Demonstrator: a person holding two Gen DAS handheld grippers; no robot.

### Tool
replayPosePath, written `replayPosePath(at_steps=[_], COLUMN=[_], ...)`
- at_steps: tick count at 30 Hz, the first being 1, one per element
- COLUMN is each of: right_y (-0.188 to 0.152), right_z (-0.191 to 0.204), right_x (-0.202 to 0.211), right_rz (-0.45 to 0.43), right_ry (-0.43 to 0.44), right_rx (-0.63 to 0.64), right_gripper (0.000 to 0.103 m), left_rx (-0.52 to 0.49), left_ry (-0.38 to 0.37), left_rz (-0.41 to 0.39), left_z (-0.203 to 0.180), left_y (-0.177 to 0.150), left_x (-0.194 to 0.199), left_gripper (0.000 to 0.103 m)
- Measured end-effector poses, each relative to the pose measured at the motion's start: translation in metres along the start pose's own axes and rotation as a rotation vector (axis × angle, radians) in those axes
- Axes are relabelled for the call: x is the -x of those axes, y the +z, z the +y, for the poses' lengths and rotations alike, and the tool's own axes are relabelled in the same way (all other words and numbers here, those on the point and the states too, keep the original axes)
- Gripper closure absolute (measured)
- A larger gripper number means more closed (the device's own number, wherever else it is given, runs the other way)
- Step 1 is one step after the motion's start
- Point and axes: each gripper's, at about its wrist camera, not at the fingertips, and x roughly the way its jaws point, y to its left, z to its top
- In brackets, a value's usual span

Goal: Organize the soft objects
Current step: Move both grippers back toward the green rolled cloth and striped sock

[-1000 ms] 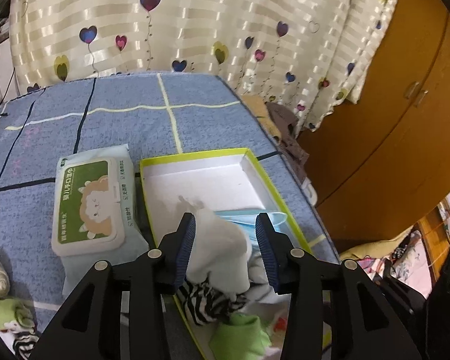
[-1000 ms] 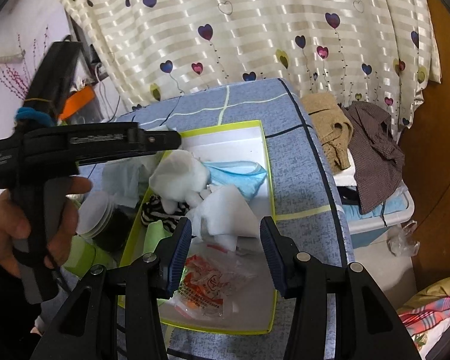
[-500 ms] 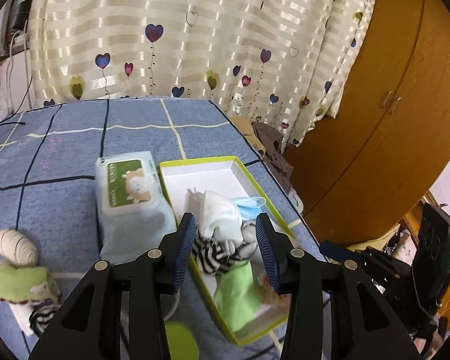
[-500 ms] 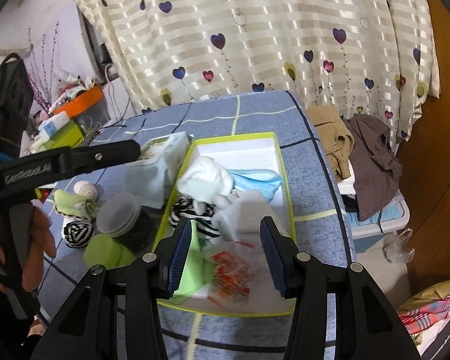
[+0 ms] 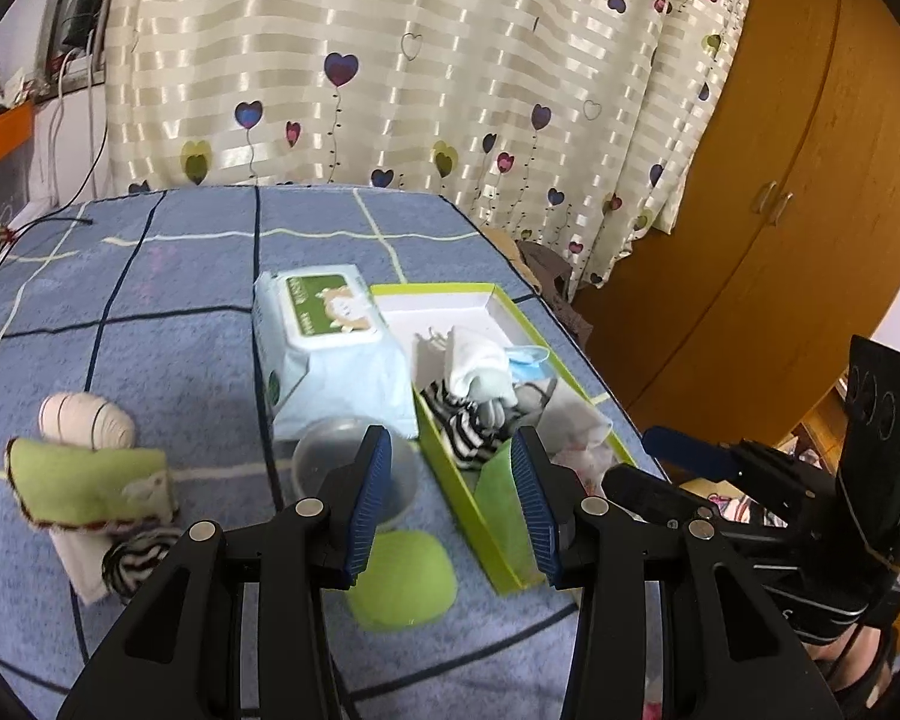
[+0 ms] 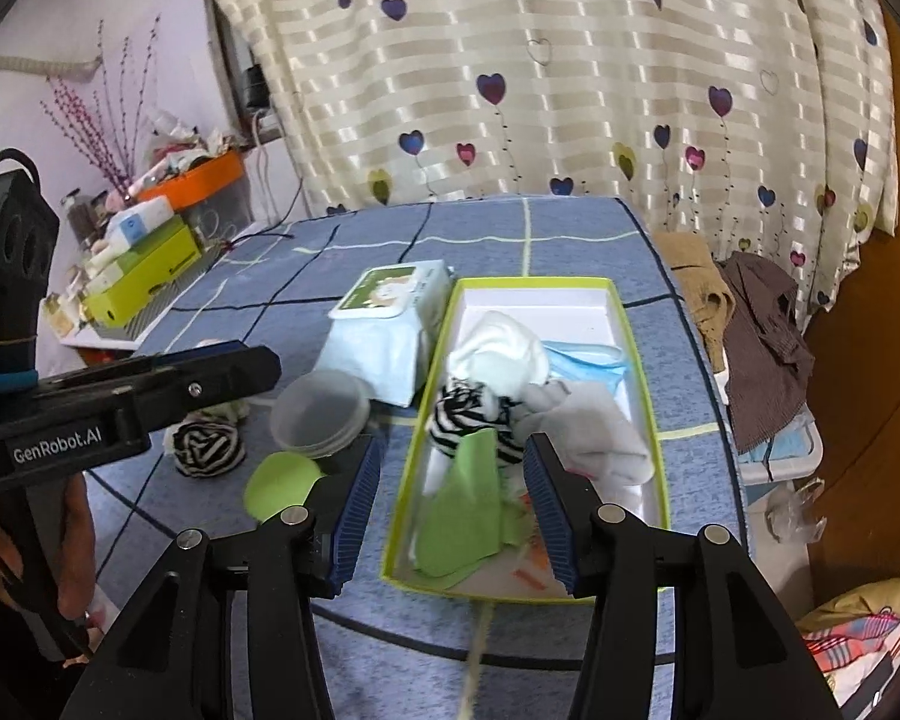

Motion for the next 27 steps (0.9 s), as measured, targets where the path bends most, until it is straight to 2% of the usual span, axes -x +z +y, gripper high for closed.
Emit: replayPosePath(at_steps=[27], right_y=[0.000], right_z=[0.056], right_x=[-0.008], right_rz=[0.032], right_ry=[0.051], right_rx=[0.089], right_gripper=[0.052], left_rx=[0.082], left_ry=[0.027], left_rz=[-0.029], left_z=[0.040], left_y=[-0.030], left_x=[0.036], left_gripper=[0.060])
